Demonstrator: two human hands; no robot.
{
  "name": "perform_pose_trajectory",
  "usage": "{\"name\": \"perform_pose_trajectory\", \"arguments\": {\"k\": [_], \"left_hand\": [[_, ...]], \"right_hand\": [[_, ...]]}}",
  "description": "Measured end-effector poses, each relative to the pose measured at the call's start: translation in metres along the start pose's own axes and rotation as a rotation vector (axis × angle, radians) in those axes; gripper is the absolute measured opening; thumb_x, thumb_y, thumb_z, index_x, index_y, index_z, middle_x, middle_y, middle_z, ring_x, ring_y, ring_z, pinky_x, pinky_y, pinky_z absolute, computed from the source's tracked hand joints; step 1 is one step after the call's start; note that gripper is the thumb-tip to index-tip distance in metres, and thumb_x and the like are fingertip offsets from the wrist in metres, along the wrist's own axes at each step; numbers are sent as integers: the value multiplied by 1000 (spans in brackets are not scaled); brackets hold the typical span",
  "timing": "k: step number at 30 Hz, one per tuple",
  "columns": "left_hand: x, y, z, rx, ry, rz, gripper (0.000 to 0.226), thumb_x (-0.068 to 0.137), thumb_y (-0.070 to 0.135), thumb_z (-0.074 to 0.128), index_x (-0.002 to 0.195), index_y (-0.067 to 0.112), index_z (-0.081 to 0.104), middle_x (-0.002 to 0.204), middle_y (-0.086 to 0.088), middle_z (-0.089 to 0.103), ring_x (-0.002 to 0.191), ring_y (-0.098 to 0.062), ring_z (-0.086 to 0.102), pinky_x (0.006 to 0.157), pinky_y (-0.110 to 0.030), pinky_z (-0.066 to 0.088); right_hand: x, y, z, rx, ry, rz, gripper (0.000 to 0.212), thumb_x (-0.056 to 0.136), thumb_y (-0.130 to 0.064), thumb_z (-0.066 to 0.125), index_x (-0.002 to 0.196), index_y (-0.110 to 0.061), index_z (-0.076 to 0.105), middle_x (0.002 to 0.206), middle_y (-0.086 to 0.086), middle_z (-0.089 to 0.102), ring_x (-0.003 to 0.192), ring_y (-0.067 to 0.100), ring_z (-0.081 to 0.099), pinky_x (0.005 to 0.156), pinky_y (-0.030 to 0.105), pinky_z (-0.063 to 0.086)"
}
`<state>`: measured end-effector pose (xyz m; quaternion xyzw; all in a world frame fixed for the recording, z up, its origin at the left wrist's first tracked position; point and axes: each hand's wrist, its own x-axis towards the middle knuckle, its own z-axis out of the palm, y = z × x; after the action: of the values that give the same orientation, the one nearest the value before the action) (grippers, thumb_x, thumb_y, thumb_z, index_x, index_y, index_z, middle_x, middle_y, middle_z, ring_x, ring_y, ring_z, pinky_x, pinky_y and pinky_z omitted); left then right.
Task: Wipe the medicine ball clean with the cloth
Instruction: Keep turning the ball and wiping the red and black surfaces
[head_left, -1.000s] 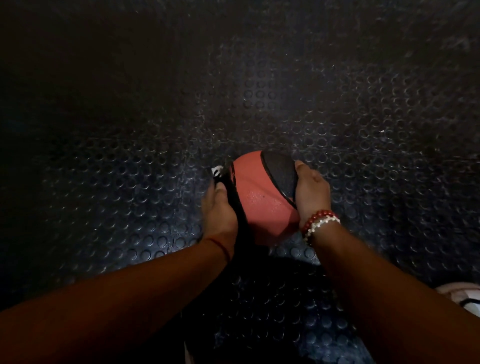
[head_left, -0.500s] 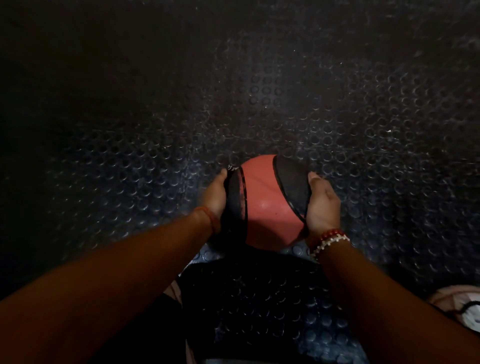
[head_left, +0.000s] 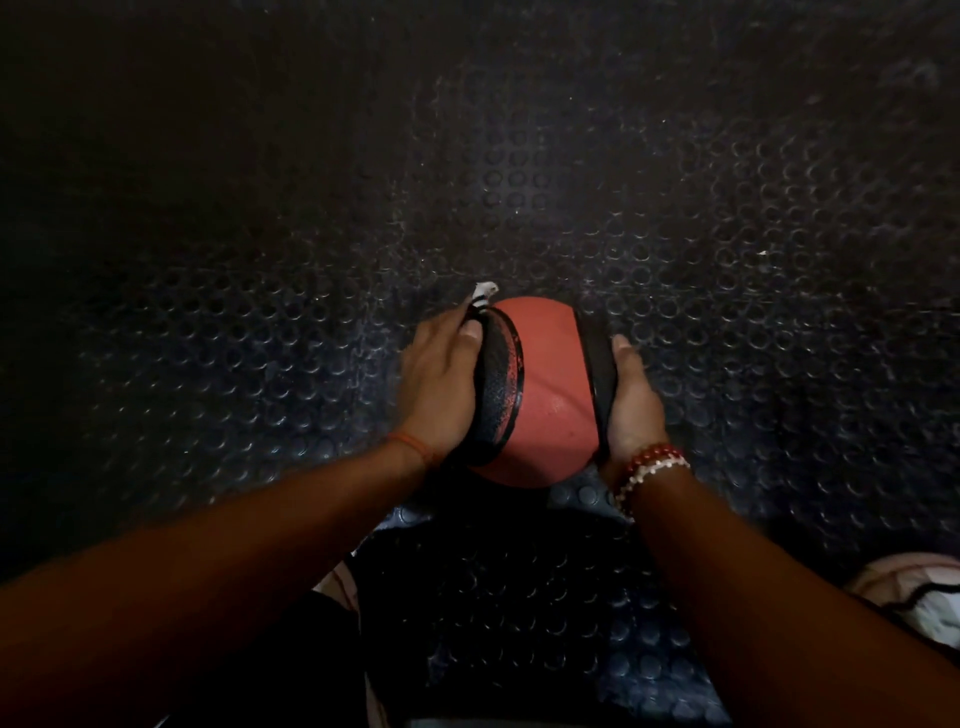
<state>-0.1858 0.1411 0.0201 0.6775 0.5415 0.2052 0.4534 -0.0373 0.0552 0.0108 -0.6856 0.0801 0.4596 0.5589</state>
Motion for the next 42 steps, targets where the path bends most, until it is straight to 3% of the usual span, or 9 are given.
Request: {"name": "perform_pose_trajectory", "arguments": {"k": [6,9,16,20,26,31,35,37,42], "left_hand": [[23,20,-4,378,-163,596,51,96,42,37,137,18,56,137,-10,56,130,-20,47,110,-31,26],[48,12,-5,269,-274,435,55,92,50,35,135,26,58,133,-1,59,127,-14,49,111,-30,29],[31,-2,-8,-486,-105,-691,44,98,50,46,108,15,70,109,-3,71,94,-16,63,86,-27,47],[-2,-3,-8,-320,58,-314,39,101,42,38,125,26,64,130,6,62,117,-6,54,108,-25,36],[35,16,-19,241,-267,307,51,93,50,34,137,35,53,140,6,50,132,-12,39,106,-13,16],[64,8,-21,5,-369,137,43,95,40,42,128,24,64,127,4,62,122,-8,53,112,-24,31],[51,-3,-16,-500,-173,-506,38,100,43,44,92,17,71,88,3,73,80,-9,66,79,-23,51],[33,-20,-8,-613,-84,-660,43,100,48,41,94,18,71,94,-1,74,83,-12,67,77,-24,51],[-3,-21,-2,-267,96,-216,50,95,47,36,139,29,53,143,4,50,134,-8,41,117,-29,25]], "right_hand": [[9,7,3,66,50,16,71,60,-64,65,115,-19,70,112,-1,72,106,19,67,101,41,48],[17,10,9,30,84,-43,66,60,-65,62,108,-22,72,113,-6,71,107,16,65,103,39,47],[1,0,17,-67,94,-98,42,68,-52,59,92,-19,71,105,-2,71,104,17,65,103,39,47],[2,-8,18,-137,47,-91,39,68,-53,58,87,-21,71,104,-2,72,101,17,65,102,38,47],[-6,-4,21,-193,17,-157,42,74,-63,64,89,-23,64,94,-10,66,93,10,63,88,28,48],[-7,-8,27,-221,35,-140,63,68,-64,66,111,-18,65,106,0,69,97,15,64,93,34,51],[-4,-8,25,-192,39,-110,41,76,-56,68,97,-21,65,102,-2,69,93,14,64,87,30,51],[-1,-10,24,-180,27,-109,34,81,-52,66,92,-20,63,96,-5,67,86,9,62,74,21,47],[2,-14,26,-121,22,-45,61,62,-64,69,98,-14,67,100,1,72,93,18,68,86,31,53]]}}
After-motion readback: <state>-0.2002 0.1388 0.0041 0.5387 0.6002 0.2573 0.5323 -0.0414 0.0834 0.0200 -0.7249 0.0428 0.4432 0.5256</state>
